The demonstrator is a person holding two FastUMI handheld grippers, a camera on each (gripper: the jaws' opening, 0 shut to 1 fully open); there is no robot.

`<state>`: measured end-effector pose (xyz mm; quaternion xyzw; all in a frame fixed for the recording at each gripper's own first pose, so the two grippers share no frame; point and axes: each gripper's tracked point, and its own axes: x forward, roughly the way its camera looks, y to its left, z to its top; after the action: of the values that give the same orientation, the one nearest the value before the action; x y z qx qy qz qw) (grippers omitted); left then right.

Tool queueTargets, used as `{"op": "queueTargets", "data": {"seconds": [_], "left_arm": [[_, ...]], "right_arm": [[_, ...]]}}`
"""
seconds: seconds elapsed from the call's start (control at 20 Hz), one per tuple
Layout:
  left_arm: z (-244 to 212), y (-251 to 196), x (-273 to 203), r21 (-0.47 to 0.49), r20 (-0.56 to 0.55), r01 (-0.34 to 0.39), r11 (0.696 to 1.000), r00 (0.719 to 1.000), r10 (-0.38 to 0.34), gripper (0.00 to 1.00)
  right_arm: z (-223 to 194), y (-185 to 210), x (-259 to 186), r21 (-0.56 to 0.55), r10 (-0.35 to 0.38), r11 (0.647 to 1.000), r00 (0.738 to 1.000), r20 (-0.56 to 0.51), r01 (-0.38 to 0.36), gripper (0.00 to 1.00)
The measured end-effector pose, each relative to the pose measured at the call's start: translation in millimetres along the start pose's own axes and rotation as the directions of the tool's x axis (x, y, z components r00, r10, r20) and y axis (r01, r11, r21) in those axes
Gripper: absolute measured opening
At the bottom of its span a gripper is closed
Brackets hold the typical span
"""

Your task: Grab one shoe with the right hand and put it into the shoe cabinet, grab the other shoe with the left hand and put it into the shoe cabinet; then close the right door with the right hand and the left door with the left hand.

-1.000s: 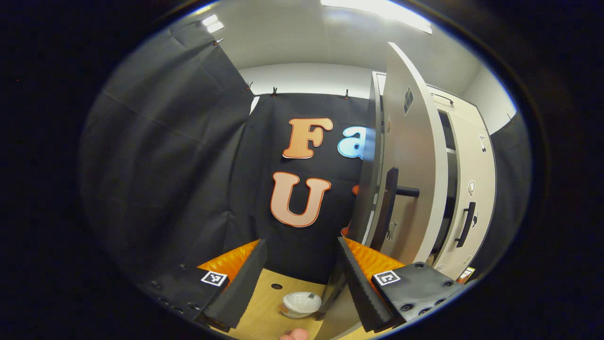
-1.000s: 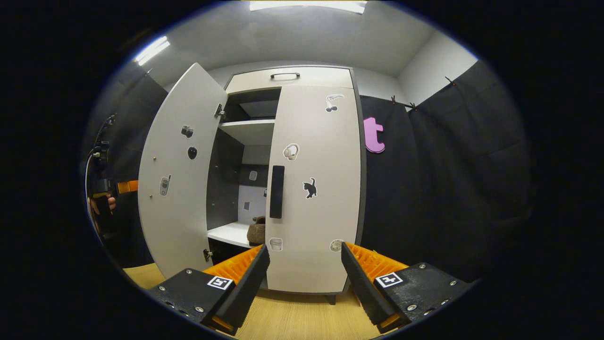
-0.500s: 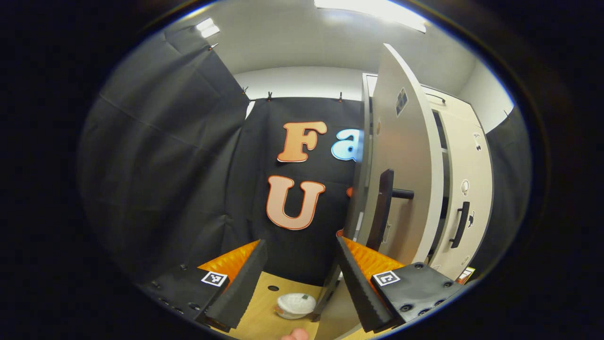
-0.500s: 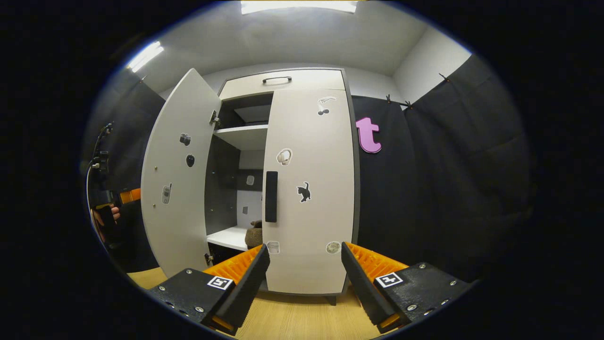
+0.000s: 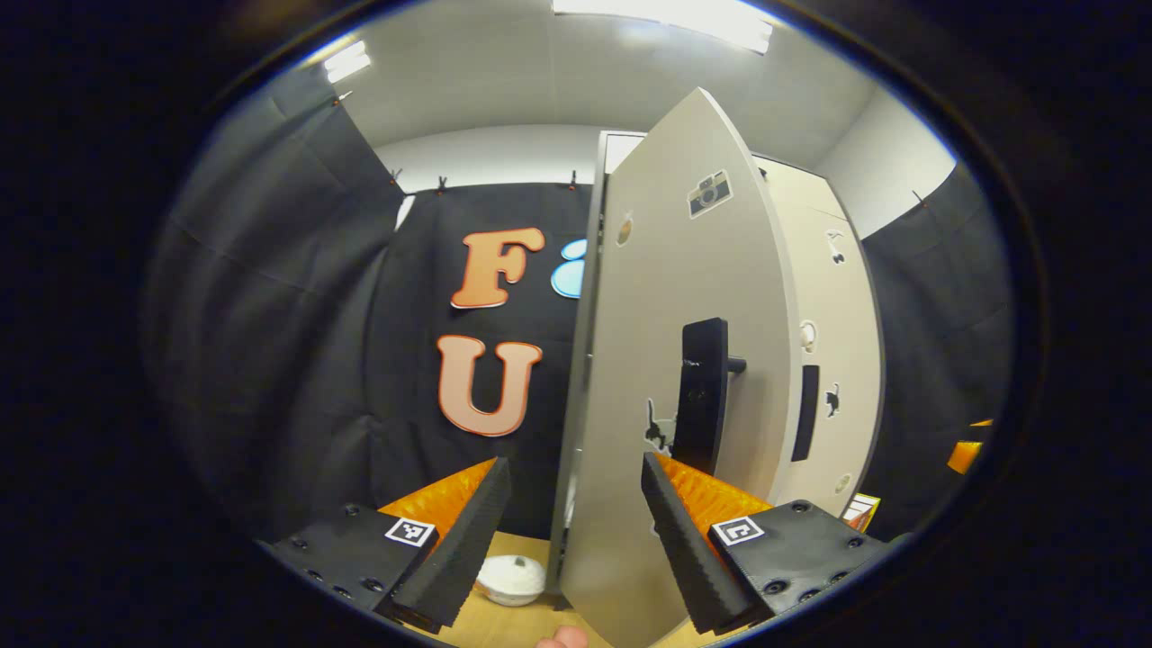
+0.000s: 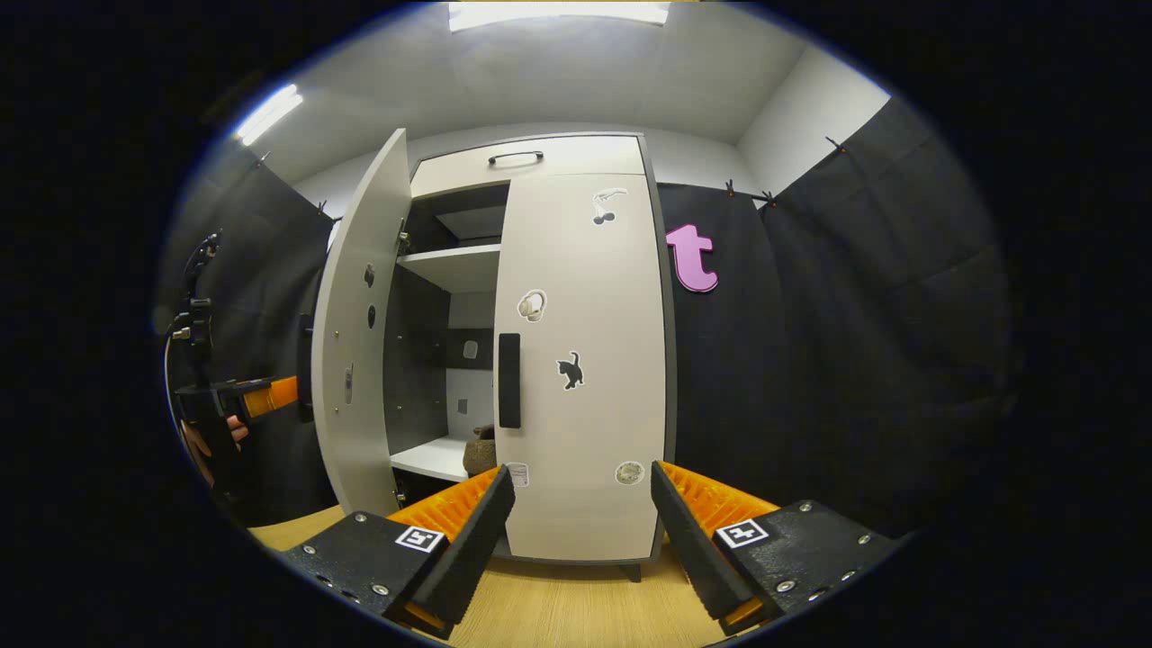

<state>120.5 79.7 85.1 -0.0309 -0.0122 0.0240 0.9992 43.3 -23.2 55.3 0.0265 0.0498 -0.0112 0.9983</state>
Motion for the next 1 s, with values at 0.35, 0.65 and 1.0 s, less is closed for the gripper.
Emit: {"op": "queueTargets", "data": {"seconds": [0.35,0.65,1.0], "left_arm": [[-10.2,-41.2,4.4,-0.027,-0.028,0.089,0.996,0.996,-0.090,0.94],[-22.3,-82.7,23.8,-0.055,-0.049,0.169,0.984,0.984,-0.172,0.94],[-37.0,-97.1,68.0,-0.044,-0.061,0.176,0.983,0.982,-0.178,0.96]], "right_arm": [[-4.2,-11.1,-4.7,0.003,-0.026,1.000,1.000,-0.006,0.026,0.94],[-11.0,-18.0,3.1,0.010,-0.040,0.999,0.999,-0.020,0.040,0.94],[-5.2,-28.2,9.1,0.015,-0.055,0.998,0.998,-0.013,0.055,0.94]]}}
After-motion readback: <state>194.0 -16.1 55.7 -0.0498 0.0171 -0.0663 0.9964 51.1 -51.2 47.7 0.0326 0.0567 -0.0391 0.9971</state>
